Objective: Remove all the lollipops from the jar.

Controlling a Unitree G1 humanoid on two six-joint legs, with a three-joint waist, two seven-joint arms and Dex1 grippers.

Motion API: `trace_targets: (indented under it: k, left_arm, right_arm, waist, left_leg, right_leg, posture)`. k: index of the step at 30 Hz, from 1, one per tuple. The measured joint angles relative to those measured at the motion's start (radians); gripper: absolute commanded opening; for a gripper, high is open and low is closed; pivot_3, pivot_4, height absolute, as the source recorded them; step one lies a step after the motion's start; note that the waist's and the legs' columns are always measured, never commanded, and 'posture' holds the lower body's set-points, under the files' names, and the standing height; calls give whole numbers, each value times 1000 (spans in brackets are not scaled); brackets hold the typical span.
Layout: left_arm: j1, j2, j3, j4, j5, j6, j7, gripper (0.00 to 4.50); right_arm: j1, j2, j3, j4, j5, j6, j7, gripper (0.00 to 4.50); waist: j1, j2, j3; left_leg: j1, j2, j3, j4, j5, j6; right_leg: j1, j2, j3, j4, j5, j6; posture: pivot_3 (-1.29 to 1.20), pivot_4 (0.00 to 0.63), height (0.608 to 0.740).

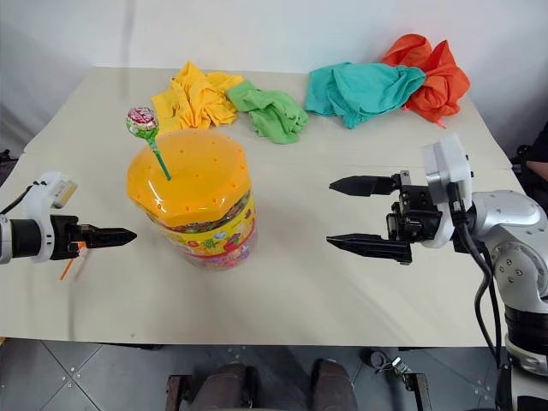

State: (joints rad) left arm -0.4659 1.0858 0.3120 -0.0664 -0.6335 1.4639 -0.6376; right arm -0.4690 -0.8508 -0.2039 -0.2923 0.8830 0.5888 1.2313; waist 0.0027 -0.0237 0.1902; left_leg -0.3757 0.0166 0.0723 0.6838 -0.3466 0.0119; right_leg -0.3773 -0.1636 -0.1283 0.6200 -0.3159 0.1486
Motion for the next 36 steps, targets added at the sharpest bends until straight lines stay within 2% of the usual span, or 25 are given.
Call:
trace_targets:
  k: [3,8,13,17,21,27,36]
  left_arm:
    - [-28,17,5,0,-12,-71,-54,4465]
    - [-79,16,101,4,-54,-312,-223,4465]
    - [-97,-72,142,74,-82,-582,-418,4465]
    - [-121,-129,108,119,-115,-772,-665,4465]
    - [-114,-146,102,136,-134,-845,-778,4465]
    - [-78,-125,143,138,-186,-844,-823,4465]
    - [73,-18,293,217,-178,-888,-862,4465]
  right_arm:
    - [-13,-21,-3,18,-11,0,-3,4500]
    - [-50,-97,-24,21,-21,35,-33,4500]
    - [-123,-99,-23,15,4,110,-107,4500]
    - [-279,20,83,-73,12,139,-211,4500]
    - [-394,145,235,-23,-58,175,-271,4500]
    - [-483,298,292,39,-73,167,-265,4500]
    - [-579,473,343,135,-126,112,-242,4500]
  waist:
    - [1,0,0]
    - [0,0,0]
    - [-4,1,0]
    - [-8,1,0]
    - [-8,1,0]
    - [-9,1,0]
    - [-34,1,0]
  left_leg:
    - [0,0,0,0,0,0]
    - [0,0,1,0,0,0]
    - [0,0,7,0,0,0]
    - [0,2,11,0,0,-1]
    - [0,1,12,0,0,0]
    - [-1,1,11,0,0,0]
    - [-2,2,11,-1,0,0]
  right_leg:
    - [0,0,0,0,0,0]
    - [0,0,0,-1,0,0]
    - [0,0,0,0,0,0]
    - [-2,1,-1,1,0,0]
    - [-3,0,0,1,0,0]
    - [-5,0,-2,2,0,0]
    - [-8,0,-2,5,0,0]
  posture:
    - [0,150,740]
    - [0,150,740]
    - [0,150,740]
    - [0,150,740]
    - [0,150,740]
    - [0,150,740]
    - [0,150,740]
